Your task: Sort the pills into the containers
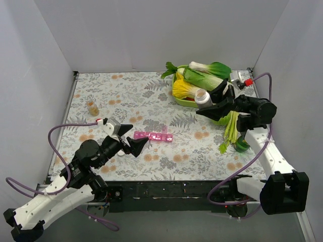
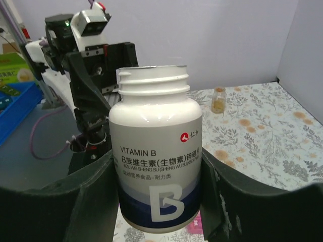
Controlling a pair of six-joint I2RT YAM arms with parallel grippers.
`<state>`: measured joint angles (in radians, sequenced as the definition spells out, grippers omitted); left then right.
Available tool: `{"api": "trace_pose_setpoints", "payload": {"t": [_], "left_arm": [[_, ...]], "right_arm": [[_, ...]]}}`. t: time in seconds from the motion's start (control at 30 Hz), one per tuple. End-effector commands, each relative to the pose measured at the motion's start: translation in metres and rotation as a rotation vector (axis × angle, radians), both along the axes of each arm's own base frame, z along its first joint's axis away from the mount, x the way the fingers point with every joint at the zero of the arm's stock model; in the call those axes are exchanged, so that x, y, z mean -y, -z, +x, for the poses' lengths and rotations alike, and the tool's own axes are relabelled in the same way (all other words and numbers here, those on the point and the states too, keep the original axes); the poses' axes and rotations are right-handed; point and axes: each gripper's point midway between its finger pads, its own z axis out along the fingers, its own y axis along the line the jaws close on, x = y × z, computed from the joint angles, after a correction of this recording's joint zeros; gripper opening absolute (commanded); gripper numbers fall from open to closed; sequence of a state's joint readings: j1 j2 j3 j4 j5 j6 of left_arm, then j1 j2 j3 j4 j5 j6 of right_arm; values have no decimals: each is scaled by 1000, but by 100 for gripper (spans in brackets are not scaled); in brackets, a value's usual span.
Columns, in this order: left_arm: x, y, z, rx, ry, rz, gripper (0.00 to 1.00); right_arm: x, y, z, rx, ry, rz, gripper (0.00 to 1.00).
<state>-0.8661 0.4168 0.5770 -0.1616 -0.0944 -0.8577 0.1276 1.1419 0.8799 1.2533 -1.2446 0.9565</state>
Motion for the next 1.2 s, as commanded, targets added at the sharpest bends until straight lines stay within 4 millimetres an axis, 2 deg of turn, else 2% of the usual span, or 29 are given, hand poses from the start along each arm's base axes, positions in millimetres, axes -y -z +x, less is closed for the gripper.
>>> {"api": "trace_pose_setpoints", "payload": {"t": [0.0, 0.03, 0.07, 0.1, 0.13, 0.27, 0.37, 0.43, 0.47, 0.5, 0.53, 0.63, 0.67, 0.77, 0.83, 0.97, 1.03, 1.17], "left_arm": [[0, 17, 8, 9, -18, 111, 98], [0, 20, 10, 8, -22, 125, 98], [0, 23, 11, 5, -23, 136, 98], [1, 25, 12, 9, -21, 149, 98], [1, 26, 13, 10, -24, 155, 98], [-2, 31, 17, 36, -45, 186, 98], [-6, 36, 21, 55, -67, 216, 98], [-9, 43, 23, 61, -81, 243, 98], [-11, 46, 25, 60, -97, 251, 98], [-13, 52, 27, 53, -113, 255, 98], [-16, 54, 29, 39, -137, 244, 98], [-33, 58, 42, -15, -277, 188, 98], [-35, 61, 44, -57, -305, 153, 98], [-41, 69, 55, -126, -356, 156, 98], [-49, 77, 70, -183, -383, 171, 98], [-67, 113, 108, -380, -414, 211, 98], [-83, 121, 120, -431, -458, 189, 98], [-86, 127, 123, -469, -431, 169, 98]], "right_arm": [[-3, 47, 24, 79, 60, -98, 7], [-5, 84, 31, -158, 79, -174, 6], [-4, 98, 48, -132, 179, -244, 7], [-15, 98, 49, 41, 179, -299, 7], [-17, 105, 49, 58, 189, -317, 7], [-20, 142, 42, 55, 170, -399, 7], [-26, 177, 32, 164, 122, -483, 7], [-34, 206, 13, 190, 52, -541, 7], [-36, 214, 13, 250, 37, -568, 7], [-40, 223, 4, 251, -1, -592, 7], [-41, 233, 5, 246, -12, -617, 7], [-45, 252, 15, 247, 4, -699, 7], [-48, 252, 21, 255, 22, -729, 7], [-51, 267, 28, 250, 30, -807, 7], [-54, 273, 35, 261, 33, -854, 7], [-52, 284, 44, 251, 53, -948, 7], [-53, 286, 47, 244, 56, -969, 6], [-52, 292, 51, 221, 65, -1031, 7]]}}
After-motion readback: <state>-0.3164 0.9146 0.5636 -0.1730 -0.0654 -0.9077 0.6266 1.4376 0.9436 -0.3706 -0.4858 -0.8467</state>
